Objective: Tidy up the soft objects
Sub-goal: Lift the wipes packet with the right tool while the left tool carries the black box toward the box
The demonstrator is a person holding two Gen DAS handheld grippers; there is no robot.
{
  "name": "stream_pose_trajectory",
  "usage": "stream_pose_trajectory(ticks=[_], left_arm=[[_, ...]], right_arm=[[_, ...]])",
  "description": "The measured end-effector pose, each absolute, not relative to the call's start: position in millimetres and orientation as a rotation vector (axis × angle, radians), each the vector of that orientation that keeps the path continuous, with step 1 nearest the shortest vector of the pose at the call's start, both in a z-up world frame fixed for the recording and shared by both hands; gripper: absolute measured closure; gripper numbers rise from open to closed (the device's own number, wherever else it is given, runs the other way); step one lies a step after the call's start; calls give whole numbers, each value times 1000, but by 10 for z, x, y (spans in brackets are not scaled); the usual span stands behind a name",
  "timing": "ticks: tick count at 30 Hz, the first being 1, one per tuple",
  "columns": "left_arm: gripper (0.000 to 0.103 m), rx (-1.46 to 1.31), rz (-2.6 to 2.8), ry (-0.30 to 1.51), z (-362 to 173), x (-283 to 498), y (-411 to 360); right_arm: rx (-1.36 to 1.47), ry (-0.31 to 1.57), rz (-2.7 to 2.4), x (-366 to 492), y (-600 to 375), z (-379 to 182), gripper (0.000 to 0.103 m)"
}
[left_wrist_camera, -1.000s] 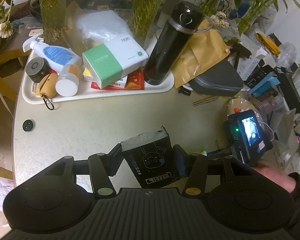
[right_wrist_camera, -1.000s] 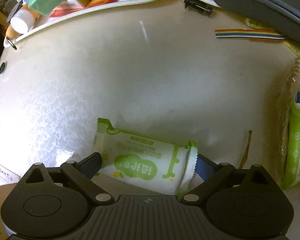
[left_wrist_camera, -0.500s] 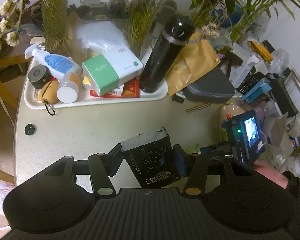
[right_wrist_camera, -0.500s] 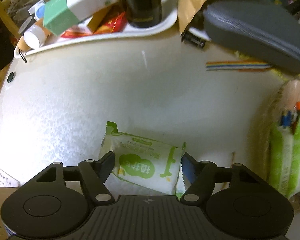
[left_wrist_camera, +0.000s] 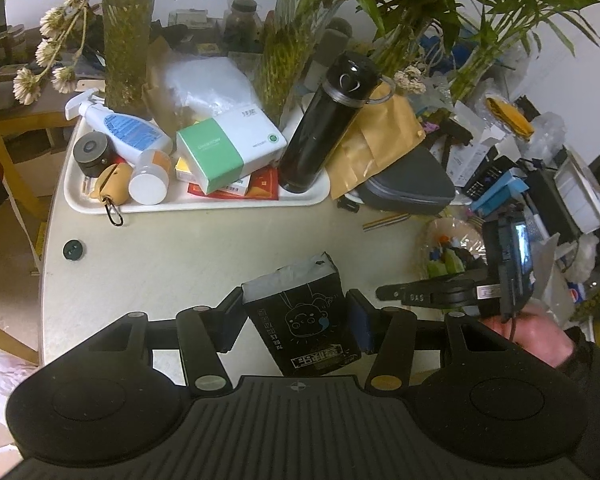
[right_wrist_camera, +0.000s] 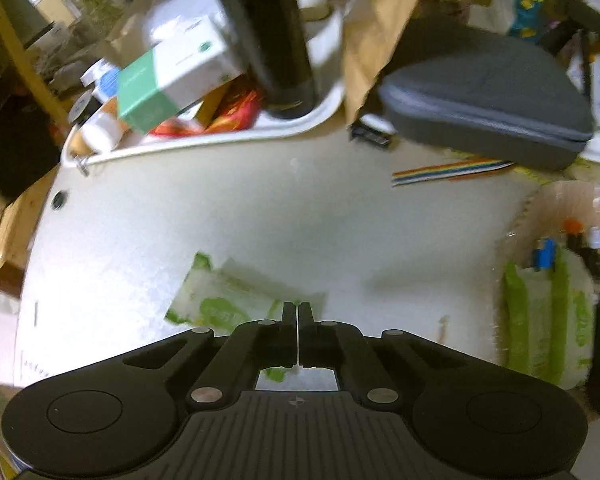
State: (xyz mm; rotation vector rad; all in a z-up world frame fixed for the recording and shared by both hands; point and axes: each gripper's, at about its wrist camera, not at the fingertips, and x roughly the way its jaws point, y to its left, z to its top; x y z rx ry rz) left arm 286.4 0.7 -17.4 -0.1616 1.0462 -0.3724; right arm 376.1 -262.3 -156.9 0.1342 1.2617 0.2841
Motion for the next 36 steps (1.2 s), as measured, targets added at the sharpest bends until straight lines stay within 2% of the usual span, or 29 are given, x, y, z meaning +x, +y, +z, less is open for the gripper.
stream_pose_trajectory(ticks=[1, 2, 4, 5, 6, 7, 14, 19, 23, 25, 26, 30, 36], left_arm=[[51, -162, -373, 1048, -178, 2855, 12], [51, -161, -376, 1049, -185, 2846, 16], [51, -159, -383, 1050, -206, 2843, 14], [51, -157, -384, 1050, -218, 2842, 13], [51, -153, -384, 1049, -231, 2843, 15], [51, -150, -382, 1047, -243, 2847, 16], [51, -88, -307, 1014, -357, 2914, 85], [51, 42, -265, 988, -480, 2917, 66], [51, 156, -277, 951, -510, 2858, -3], [51, 179, -289, 944, -511, 2831, -30], [51, 186, -293, 942, -516, 2819, -39], [51, 215, -314, 922, -518, 2785, -81], [51, 233, -345, 877, -439, 2724, -140]], right_arm=[[128, 1271, 313, 3756, -2600, -1587, 97], [114, 1272, 338, 3757, -2570, -1599, 92], [88, 1256, 391, 3765, -2509, -1615, 63], [74, 1242, 415, 3772, -2485, -1619, 32], [41, 1214, 449, 3781, -2447, -1621, 13], [9, 1187, 481, 3776, -2409, -1617, 11], [-305, 1102, 706, 3739, -2078, -1860, 10], [-375, 1076, 772, 3751, -1960, -2006, 13], [-417, 1087, 796, 3778, -1885, -2095, 25], [-432, 1093, 820, 3762, -1871, -2121, 33], [-448, 1099, 828, 3749, -1857, -2144, 40], [-507, 1087, 851, 3655, -1818, -2163, 49], [-419, 1081, 771, 3722, -1948, -2038, 51]])
